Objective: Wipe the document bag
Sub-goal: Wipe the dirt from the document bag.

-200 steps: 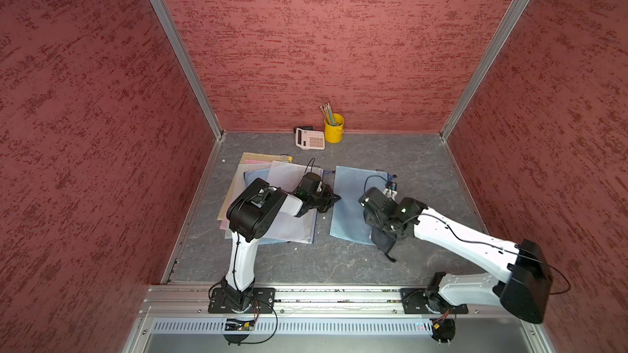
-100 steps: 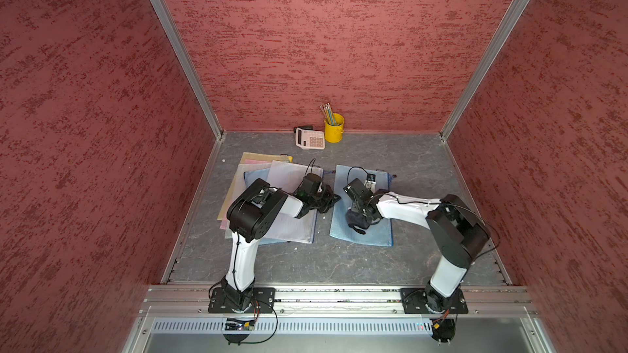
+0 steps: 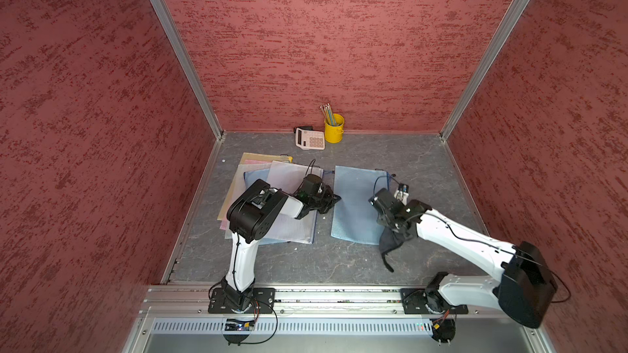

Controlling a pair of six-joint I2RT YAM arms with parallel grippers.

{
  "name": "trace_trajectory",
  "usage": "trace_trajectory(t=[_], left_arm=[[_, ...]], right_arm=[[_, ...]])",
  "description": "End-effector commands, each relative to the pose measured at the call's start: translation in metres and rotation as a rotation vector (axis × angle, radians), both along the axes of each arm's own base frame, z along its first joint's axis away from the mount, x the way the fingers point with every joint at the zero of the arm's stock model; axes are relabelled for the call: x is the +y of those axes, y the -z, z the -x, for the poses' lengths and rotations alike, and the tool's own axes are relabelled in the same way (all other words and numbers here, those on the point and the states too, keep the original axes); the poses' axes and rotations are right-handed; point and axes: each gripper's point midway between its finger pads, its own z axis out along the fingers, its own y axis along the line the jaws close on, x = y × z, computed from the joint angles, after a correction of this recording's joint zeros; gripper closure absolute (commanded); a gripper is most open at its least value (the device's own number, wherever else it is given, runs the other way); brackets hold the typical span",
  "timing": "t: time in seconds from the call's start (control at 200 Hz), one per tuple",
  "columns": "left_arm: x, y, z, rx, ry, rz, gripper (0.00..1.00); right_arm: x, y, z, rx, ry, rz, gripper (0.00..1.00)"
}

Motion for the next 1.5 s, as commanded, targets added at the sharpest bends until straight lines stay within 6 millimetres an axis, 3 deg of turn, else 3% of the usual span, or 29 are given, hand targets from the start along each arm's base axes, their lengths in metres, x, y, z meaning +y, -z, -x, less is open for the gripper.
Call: trace_trajectory(t=[0.0, 0.08, 0.14, 0.215, 0.281, 0.376, 0.471, 0.636, 0.701, 0.746, 0.816, 0.882, 0.977, 1.077, 1.147, 1.222, 1.342, 1.428, 1.493], left_arm=[[0.011, 0.024, 0.018, 0.076, -0.011, -0.066, 1.00], [0.012, 0.023, 0.017, 0.072, -0.016, -0.069, 1.00], [0.013, 0.022, 0.016, 0.070, -0.023, -0.077, 1.00], [0.014, 0.022, 0.013, 0.068, -0.034, -0.079, 1.00], [0.013, 0.021, 0.011, 0.065, -0.038, -0.081, 1.00], [0.013, 0.019, 0.008, 0.065, -0.049, -0.081, 1.00], [0.016, 0.018, 0.006, 0.067, -0.065, -0.078, 1.00], [0.025, 0.018, 0.004, 0.076, -0.077, -0.079, 1.00], [0.028, 0.018, 0.003, 0.076, -0.080, -0.076, 1.00], [0.029, 0.018, 0.003, 0.075, -0.078, -0.077, 1.00], [0.027, 0.019, 0.003, 0.077, -0.071, -0.077, 1.00], [0.025, 0.020, 0.005, 0.080, -0.065, -0.075, 1.00], [0.023, 0.021, 0.006, 0.084, -0.060, -0.071, 1.00], [0.021, 0.022, 0.007, 0.083, -0.051, -0.072, 1.00], [0.020, 0.021, 0.007, 0.081, -0.042, -0.072, 1.00], [0.019, 0.017, 0.006, 0.069, -0.030, -0.082, 1.00], [0.014, 0.008, 0.004, 0.039, 0.006, -0.101, 1.00], [0.009, -0.005, 0.005, 0.001, 0.050, -0.131, 1.00], [0.004, -0.021, 0.007, -0.028, 0.094, -0.132, 1.00]], right_arm=[[0.026, -0.037, -0.088, -0.213, -0.075, 0.031, 1.00], [0.045, -0.029, -0.131, -0.227, -0.119, 0.067, 1.00], [0.057, -0.013, -0.152, -0.210, -0.160, 0.088, 1.00], [0.067, 0.015, -0.166, -0.161, -0.188, 0.108, 1.00], [0.071, 0.042, -0.164, -0.108, -0.196, 0.106, 1.00], [0.059, 0.072, -0.141, -0.036, -0.170, 0.113, 1.00], [0.026, 0.086, -0.104, 0.023, -0.121, 0.177, 1.00], [-0.038, 0.089, -0.028, 0.135, -0.061, 0.317, 1.00], [-0.053, 0.083, -0.010, 0.159, -0.046, 0.334, 1.00], [-0.053, 0.073, -0.006, 0.153, -0.044, 0.315, 1.00], [-0.022, 0.048, -0.012, 0.082, -0.110, 0.189, 1.00], [0.032, 0.013, -0.017, -0.044, -0.225, 0.067, 1.00], [0.106, -0.013, -0.013, -0.116, -0.366, -0.083, 1.00], [0.167, -0.001, -0.004, -0.130, -0.482, -0.142, 1.00], [0.183, 0.027, 0.010, -0.067, -0.511, -0.124, 1.00], [0.169, 0.061, 0.033, 0.040, -0.461, -0.053, 1.00], [0.116, 0.093, 0.081, 0.157, -0.304, -0.059, 1.00], [0.077, 0.094, 0.115, 0.215, -0.215, -0.030, 1.00], [0.051, 0.072, 0.128, 0.209, -0.177, 0.017, 1.00]])
